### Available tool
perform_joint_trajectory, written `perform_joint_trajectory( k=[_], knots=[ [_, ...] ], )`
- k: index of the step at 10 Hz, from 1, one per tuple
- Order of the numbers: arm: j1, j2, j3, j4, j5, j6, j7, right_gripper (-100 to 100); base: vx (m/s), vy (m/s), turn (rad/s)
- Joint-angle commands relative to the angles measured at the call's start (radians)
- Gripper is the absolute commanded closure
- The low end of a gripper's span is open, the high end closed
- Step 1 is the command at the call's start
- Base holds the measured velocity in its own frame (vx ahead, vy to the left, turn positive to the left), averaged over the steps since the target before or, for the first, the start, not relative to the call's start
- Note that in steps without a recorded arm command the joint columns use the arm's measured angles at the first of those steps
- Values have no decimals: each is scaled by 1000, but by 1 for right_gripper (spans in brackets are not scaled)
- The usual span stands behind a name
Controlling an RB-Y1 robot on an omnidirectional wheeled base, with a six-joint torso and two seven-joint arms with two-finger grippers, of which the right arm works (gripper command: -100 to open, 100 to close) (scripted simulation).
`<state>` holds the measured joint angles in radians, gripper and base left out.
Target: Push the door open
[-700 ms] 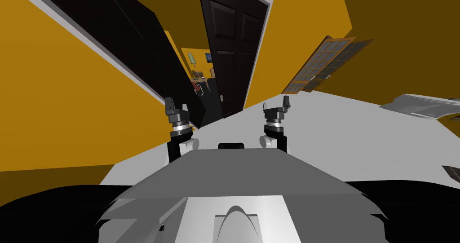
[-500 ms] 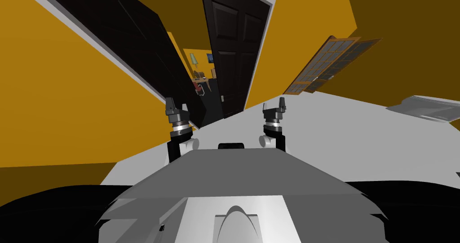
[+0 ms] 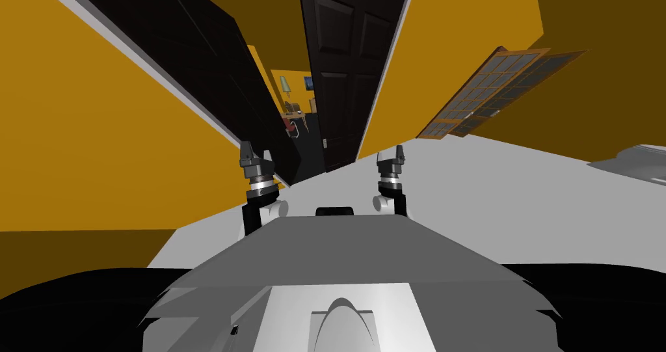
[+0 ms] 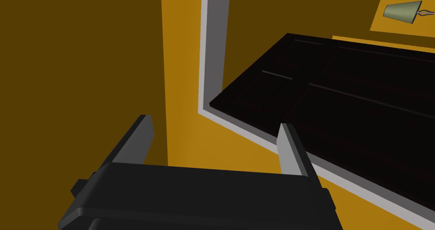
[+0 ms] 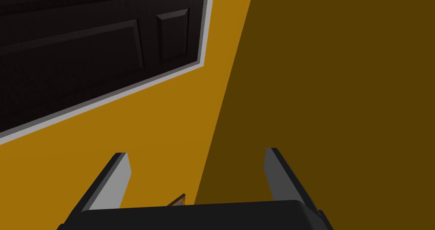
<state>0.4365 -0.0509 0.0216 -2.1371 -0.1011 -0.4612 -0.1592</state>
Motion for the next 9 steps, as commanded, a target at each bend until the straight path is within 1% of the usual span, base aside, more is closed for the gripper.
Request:
perform_joint_trajectory(
  k=[1,6,7,8,9],
  knots=[
    [-18,-4,-4,34,-1,-4,4,-100,65,19,94],
    [-73,-17,-13,171,-5,-36,18,-100,84,11,105],
    [-73,-17,-13,177,-5,-36,18,-100,65,-2,26],
    [-85,-19,-15,208,-5,-43,21,-100,54,4,60],
    [-97,-22,-17,240,-6,-50,24,-100,73,3,145]
  ],
)
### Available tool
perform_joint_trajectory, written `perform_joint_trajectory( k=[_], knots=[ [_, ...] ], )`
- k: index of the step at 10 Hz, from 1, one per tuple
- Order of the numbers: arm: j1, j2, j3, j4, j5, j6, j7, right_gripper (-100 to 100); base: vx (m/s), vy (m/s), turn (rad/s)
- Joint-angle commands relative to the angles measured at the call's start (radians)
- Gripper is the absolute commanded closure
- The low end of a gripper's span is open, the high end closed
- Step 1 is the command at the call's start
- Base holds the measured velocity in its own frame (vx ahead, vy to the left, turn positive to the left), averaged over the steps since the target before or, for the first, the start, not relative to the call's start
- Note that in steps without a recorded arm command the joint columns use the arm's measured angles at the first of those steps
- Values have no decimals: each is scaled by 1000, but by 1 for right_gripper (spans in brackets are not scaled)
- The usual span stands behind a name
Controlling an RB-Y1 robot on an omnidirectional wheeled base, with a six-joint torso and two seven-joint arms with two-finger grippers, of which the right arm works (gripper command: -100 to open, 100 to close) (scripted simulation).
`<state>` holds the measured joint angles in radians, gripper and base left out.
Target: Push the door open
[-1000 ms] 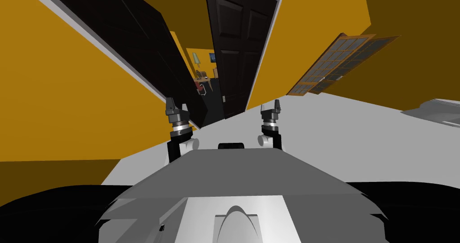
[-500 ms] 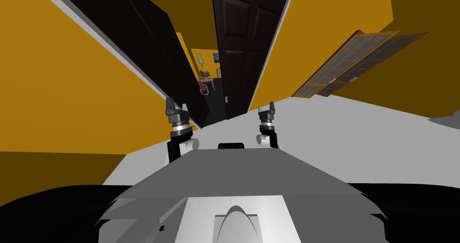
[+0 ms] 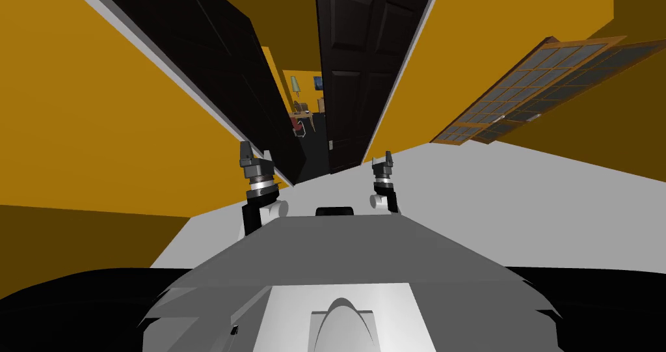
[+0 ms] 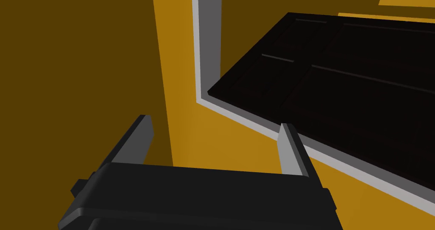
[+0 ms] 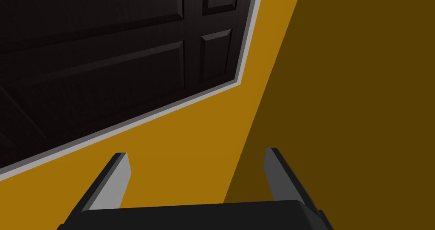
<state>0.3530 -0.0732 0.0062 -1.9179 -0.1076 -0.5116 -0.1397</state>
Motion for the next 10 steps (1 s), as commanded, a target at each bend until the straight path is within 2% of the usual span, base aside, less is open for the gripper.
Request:
perform_joint_trajectory(
  k=[1,3,4,7,8,10],
  knots=[
    [-27,-2,-4,50,-1,-8,7,-100,84,-2,143],
    [-54,-6,-8,112,-2,-23,14,-100,96,10,109],
    [-54,-6,-8,124,-2,-23,14,-100,70,3,44],
    [-96,-13,-15,221,-5,-48,25,-100,82,3,119],
    [-96,-13,-15,232,-5,-48,25,-100,70,3,52],
    [-125,-17,-20,307,-7,-65,32,-100,65,-2,113]
  ],
)
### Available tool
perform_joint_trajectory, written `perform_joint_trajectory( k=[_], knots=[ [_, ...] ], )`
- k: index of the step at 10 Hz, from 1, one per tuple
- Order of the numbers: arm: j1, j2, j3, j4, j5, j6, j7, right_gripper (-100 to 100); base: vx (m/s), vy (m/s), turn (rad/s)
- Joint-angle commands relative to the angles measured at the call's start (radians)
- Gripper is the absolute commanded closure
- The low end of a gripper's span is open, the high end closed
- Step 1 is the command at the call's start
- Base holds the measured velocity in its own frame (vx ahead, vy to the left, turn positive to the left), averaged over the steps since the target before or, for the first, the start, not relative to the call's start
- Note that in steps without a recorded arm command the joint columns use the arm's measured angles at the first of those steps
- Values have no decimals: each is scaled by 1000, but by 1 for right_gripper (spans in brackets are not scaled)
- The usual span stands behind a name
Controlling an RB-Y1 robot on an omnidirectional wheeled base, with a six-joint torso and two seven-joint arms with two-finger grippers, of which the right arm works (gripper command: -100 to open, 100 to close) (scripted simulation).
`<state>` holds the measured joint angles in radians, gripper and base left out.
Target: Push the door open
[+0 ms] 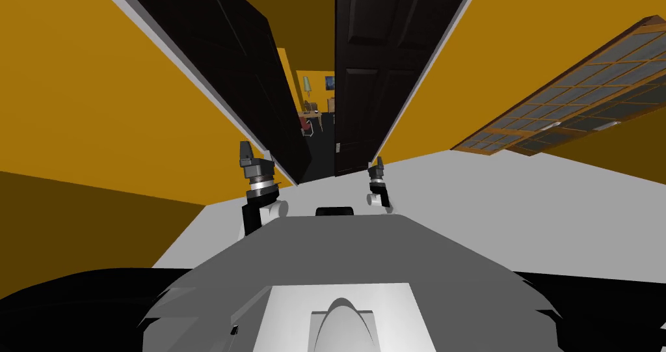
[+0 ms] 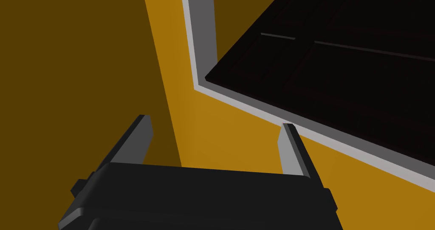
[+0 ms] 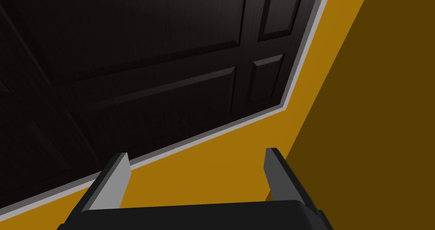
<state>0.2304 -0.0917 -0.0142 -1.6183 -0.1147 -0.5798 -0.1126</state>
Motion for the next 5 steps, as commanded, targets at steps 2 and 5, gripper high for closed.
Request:
perform_joint_trajectory(
  k=[2,5],
  knots=[
    [-32,-2,-5,81,-2,-14,12,-100,100,-7,150],
    [-61,-6,-10,160,-4,-31,19,-100,94,0,102]
  ],
)
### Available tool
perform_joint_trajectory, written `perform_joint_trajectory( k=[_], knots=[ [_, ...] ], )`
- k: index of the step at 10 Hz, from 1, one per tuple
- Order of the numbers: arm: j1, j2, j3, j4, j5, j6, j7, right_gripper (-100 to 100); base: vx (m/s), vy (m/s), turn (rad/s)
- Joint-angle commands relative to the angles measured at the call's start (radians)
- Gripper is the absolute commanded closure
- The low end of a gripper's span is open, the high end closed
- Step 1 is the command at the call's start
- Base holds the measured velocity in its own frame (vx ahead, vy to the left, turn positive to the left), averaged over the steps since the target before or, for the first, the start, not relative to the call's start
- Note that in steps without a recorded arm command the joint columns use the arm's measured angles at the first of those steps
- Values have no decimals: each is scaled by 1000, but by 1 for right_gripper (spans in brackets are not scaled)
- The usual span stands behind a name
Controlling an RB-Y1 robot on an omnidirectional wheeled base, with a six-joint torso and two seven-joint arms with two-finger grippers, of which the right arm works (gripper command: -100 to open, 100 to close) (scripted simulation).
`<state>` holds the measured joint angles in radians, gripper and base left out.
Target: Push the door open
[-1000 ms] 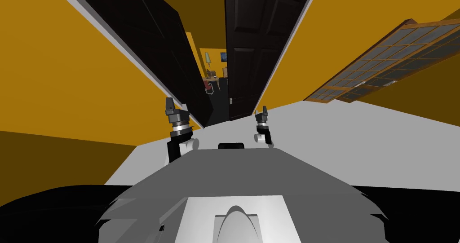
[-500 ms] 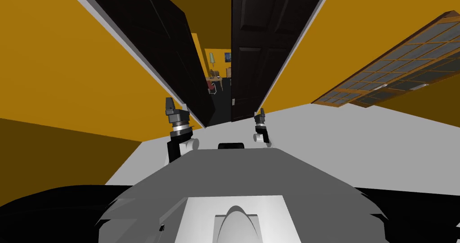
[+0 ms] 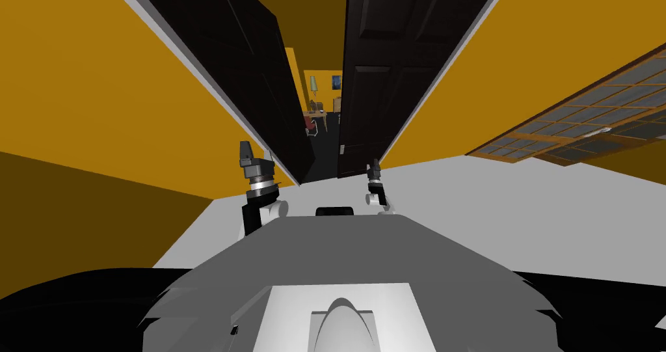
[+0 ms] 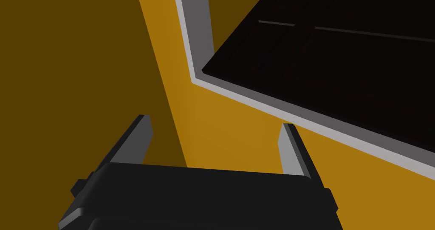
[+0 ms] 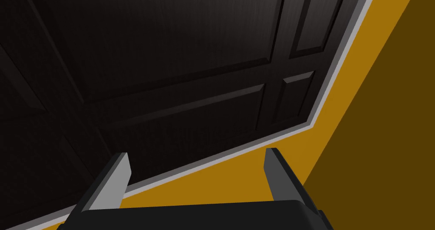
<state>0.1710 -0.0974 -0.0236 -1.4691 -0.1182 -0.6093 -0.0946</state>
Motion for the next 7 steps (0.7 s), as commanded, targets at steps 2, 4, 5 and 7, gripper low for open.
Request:
perform_joint_trajectory(
  k=[2,4,5,7],
  knots=[
    [-32,-3,-5,77,-2,-19,9,-100,63,-7,141],
    [-47,-4,-8,122,-3,-28,13,-100,59,-13,55],
    [-47,-4,-8,127,-3,-28,13,-100,44,-6,48],
    [-62,-6,-10,165,-4,-36,16,-100,53,-3,66]
  ],
)
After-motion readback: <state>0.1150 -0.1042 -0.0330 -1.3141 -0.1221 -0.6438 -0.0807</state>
